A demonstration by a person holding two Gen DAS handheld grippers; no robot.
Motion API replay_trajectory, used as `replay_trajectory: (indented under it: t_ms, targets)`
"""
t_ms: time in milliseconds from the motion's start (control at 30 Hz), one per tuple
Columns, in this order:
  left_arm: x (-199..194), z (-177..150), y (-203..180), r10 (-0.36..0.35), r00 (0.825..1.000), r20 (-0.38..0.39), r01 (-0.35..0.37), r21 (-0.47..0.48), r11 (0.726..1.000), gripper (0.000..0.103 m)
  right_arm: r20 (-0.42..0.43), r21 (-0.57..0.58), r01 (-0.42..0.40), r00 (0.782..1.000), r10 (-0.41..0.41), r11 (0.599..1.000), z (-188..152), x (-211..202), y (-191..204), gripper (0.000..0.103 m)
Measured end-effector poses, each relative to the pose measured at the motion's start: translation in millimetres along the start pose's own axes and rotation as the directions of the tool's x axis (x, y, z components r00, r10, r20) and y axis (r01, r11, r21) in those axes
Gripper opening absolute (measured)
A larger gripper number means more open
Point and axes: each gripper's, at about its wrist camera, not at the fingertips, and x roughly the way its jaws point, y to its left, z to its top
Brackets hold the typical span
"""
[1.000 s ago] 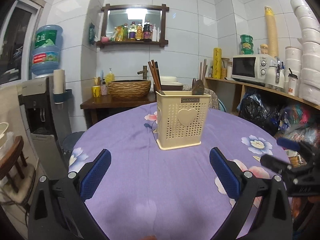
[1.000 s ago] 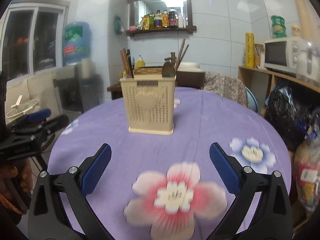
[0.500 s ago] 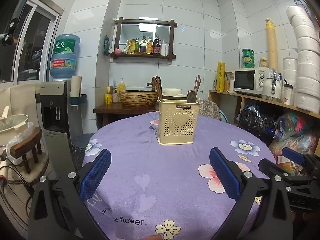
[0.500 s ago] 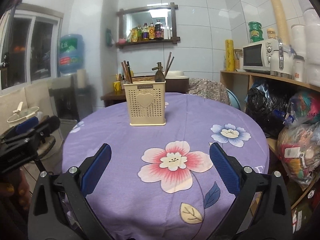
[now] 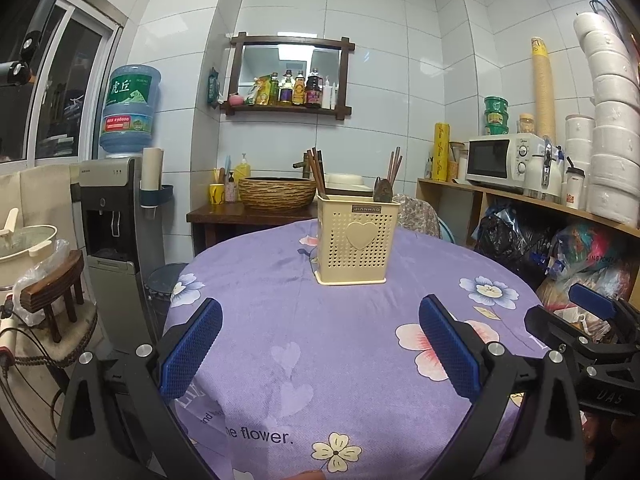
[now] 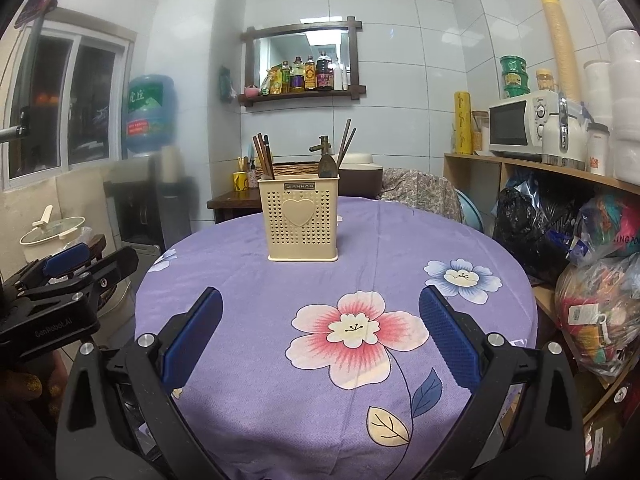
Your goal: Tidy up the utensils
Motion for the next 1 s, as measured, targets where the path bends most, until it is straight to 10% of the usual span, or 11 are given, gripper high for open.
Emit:
replay_trajectory:
  t_ms: [1000]
  targets:
    - [-2.9, 1.4, -0.5, 0.002, 1.000, 0.002, -0.002, -0.006, 1.000, 0.098, -0.011, 0.000, -0.001, 1.000, 0.001, 1.000, -2.2, 1.2, -2.7, 0.097]
